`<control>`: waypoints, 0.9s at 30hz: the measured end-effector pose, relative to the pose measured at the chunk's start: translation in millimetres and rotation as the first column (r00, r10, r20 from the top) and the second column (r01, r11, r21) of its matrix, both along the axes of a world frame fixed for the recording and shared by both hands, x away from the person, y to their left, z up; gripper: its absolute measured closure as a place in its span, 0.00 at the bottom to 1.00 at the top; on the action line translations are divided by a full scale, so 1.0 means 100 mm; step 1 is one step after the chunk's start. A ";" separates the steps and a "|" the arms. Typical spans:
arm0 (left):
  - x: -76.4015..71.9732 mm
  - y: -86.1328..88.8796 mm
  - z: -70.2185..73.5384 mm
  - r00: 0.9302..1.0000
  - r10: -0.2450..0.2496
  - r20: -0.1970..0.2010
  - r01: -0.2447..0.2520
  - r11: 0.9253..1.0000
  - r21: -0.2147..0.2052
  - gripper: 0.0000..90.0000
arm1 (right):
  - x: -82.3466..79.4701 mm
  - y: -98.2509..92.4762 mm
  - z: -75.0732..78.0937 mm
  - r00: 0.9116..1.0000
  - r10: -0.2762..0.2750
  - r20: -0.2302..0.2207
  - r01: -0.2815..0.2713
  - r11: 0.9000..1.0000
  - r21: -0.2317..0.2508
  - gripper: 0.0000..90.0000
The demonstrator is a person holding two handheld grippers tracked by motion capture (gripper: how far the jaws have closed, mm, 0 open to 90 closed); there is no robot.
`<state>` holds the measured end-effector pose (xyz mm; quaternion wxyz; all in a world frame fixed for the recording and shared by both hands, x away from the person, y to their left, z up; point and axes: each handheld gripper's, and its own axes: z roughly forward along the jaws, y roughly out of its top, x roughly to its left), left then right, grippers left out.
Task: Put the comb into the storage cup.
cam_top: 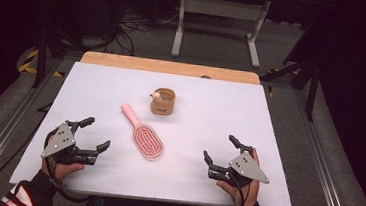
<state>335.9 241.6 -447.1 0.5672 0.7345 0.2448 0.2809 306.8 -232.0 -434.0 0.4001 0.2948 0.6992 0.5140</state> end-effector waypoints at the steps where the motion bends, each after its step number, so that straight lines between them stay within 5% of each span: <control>1: 0.01 0.00 0.00 1.000 0.000 -0.006 -0.001 1.000 -0.004 0.13 | 0.00 0.00 0.00 1.000 0.000 0.001 0.000 1.000 -0.007 0.11; 7: 0.03 0.00 -0.03 0.997 -0.040 -0.069 0.043 0.998 0.040 0.14 | 0.00 0.00 0.02 1.000 -0.016 0.010 0.016 1.000 0.002 0.12; 13: 0.04 -0.01 -0.02 0.997 -0.046 -0.067 0.051 0.997 0.064 0.18 | -0.02 0.02 0.01 1.000 -0.014 0.016 0.014 1.000 -0.011 0.12; 15: 0.09 -0.05 -0.04 0.996 -0.050 -0.073 0.058 0.992 0.115 0.25 | -0.01 0.03 0.01 1.000 -0.006 0.015 0.006 1.000 -0.023 0.13; 18: 0.17 -0.07 -0.06 0.995 -0.039 -0.091 0.051 0.990 0.135 0.44 | 0.01 0.03 -0.01 1.000 -0.004 0.003 0.004 1.000 -0.027 0.13; 20: 0.19 -0.07 -0.06 0.995 -0.039 -0.093 0.051 0.990 0.129 0.47 | 0.02 0.03 -0.01 1.000 -0.007 -0.001 0.007 1.000 -0.027 0.13; 21: 0.22 -0.07 -0.05 0.994 -0.042 -0.103 0.055 0.991 0.122 0.69 | 0.01 0.02 -0.01 1.000 -0.008 0.001 0.008 1.000 -0.027 0.13; 27: 0.32 -0.09 0.02 0.993 -0.034 -0.110 0.049 0.989 0.141 1.00 | 0.02 0.04 -0.02 1.000 -0.011 -0.009 0.011 0.999 -0.031 0.14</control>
